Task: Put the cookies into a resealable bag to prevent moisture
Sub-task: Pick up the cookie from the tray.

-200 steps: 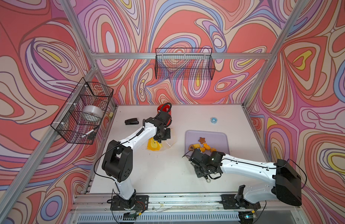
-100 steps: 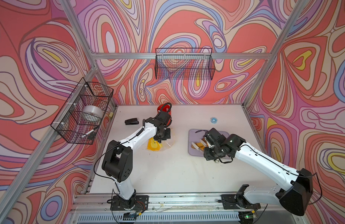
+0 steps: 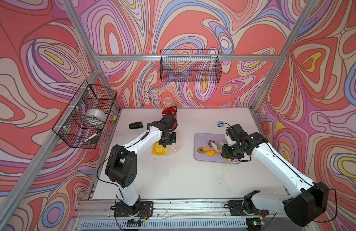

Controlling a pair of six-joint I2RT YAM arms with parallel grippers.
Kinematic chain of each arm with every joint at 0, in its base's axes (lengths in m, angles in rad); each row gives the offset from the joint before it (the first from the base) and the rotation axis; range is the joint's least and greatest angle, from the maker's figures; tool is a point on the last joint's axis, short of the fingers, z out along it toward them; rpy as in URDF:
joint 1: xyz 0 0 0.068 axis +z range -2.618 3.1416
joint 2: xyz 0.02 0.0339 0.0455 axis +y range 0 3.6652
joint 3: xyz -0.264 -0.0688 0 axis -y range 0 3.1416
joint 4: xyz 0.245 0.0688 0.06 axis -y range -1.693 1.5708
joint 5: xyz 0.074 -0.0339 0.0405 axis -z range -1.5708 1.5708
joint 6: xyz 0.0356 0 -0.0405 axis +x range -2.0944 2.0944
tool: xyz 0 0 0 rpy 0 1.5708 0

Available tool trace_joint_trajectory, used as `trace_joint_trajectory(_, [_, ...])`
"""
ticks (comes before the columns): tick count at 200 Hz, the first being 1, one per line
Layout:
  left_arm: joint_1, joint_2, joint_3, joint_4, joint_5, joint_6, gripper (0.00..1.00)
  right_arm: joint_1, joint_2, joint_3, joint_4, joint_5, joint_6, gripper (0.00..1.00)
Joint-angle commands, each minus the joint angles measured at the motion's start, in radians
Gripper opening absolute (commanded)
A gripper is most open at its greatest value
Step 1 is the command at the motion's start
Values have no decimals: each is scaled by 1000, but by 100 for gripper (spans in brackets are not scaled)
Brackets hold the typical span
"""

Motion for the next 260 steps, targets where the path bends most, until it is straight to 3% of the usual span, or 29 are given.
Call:
trace_joint_trajectory(1, [5, 4, 26, -11, 20, 20, 0, -14, 71, 7, 96, -49, -45, 46])
trace_joint_trajectory(54, [6, 3, 21, -11, 45, 28, 0, -26, 234, 56, 158, -6, -70, 45])
trace_joint_trajectory(157, [5, 9, 37, -20, 46, 34, 0, -26, 337, 79, 159, 39, -82, 43])
trace_joint_trajectory(219, [4, 16, 46, -21, 75, 34, 0, -27, 239, 106, 115, 75, -93, 35])
trace_joint_trajectory(260, [-3, 24, 60, -8, 132, 49, 0, -26, 171, 155, 137, 1, -113, 32])
